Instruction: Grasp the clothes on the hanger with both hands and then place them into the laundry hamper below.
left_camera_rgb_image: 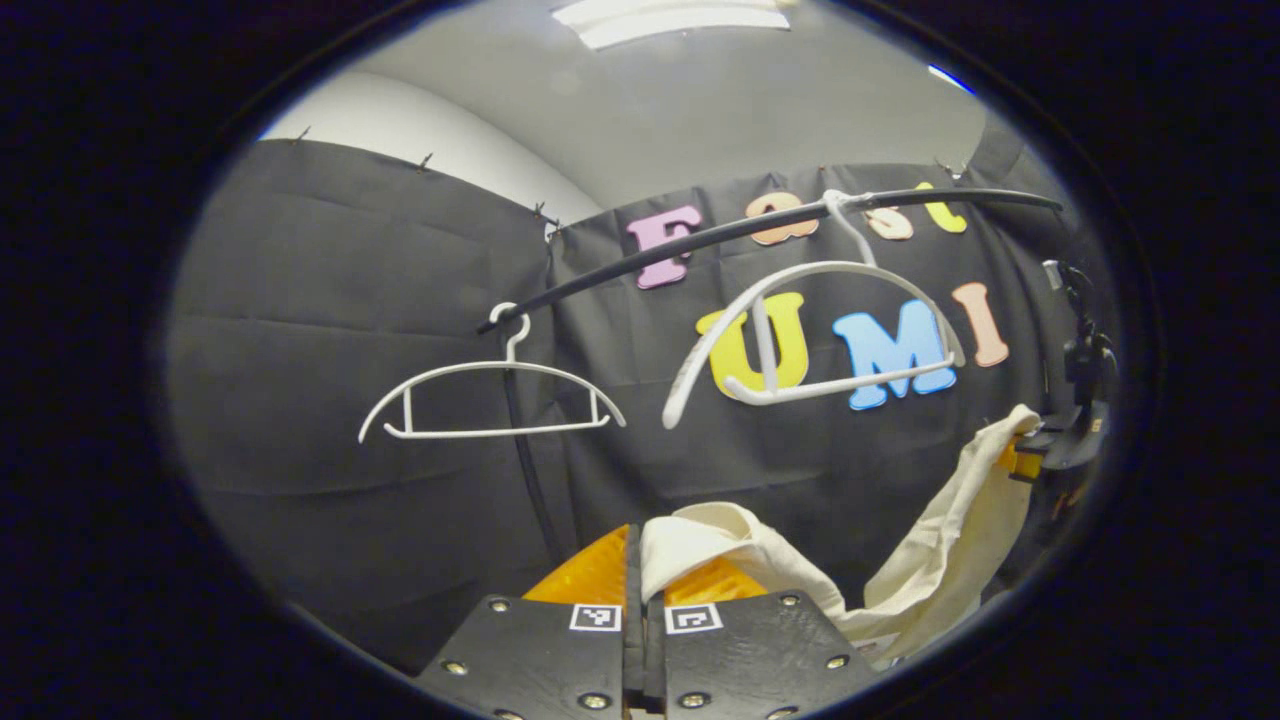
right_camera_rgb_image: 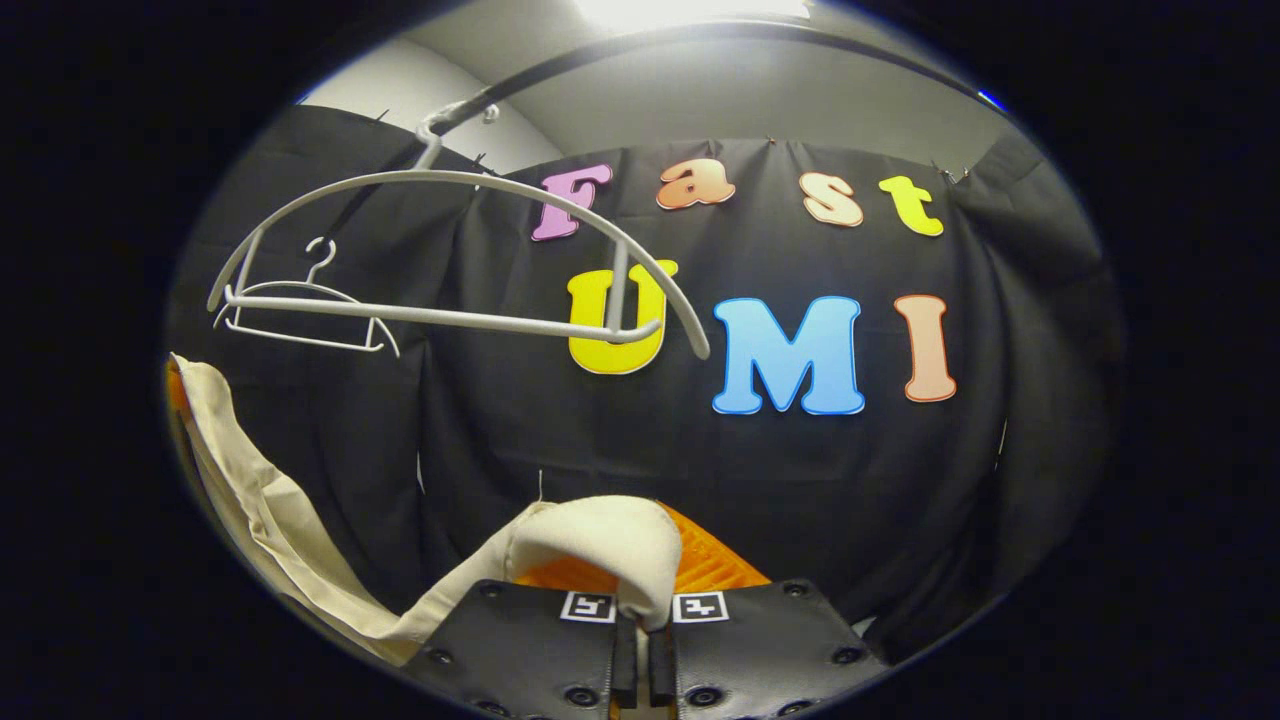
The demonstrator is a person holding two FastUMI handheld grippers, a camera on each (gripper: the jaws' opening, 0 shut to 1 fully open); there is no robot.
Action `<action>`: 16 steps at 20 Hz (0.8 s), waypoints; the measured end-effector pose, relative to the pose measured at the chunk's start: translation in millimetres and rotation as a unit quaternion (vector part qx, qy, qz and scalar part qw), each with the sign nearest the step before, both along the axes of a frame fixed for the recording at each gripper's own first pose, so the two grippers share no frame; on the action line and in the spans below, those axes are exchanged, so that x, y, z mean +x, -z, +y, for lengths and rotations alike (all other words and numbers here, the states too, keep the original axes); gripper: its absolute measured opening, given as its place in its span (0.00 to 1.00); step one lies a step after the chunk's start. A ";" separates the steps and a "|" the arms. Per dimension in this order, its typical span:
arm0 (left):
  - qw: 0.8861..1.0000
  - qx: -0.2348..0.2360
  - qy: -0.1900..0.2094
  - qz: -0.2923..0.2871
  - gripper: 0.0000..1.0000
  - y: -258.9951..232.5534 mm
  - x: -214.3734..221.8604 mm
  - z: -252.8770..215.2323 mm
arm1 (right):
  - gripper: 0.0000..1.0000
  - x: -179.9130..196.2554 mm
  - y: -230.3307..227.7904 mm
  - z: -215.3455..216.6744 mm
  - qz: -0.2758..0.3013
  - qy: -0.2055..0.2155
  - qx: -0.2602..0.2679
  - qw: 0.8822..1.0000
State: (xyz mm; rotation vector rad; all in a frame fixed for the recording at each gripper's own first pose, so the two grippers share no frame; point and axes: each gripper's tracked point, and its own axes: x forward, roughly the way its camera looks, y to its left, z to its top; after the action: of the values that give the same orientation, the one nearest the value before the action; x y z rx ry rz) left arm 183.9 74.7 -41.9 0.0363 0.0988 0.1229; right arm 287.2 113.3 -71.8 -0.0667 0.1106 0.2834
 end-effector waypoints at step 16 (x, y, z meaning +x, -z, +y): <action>0.986 -0.067 0.139 -0.057 0.01 -58.1 -68.8 -62.5 | 0.09 -168.1 -75.3 103.7 -0.045 -0.109 0.064 0.991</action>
State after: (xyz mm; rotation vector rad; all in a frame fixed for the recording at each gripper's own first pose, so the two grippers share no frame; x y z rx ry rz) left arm 115.1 12.3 16.1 -0.0919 -0.0133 -0.1600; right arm 119.1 217.0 3.5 0.0367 -0.0058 0.5044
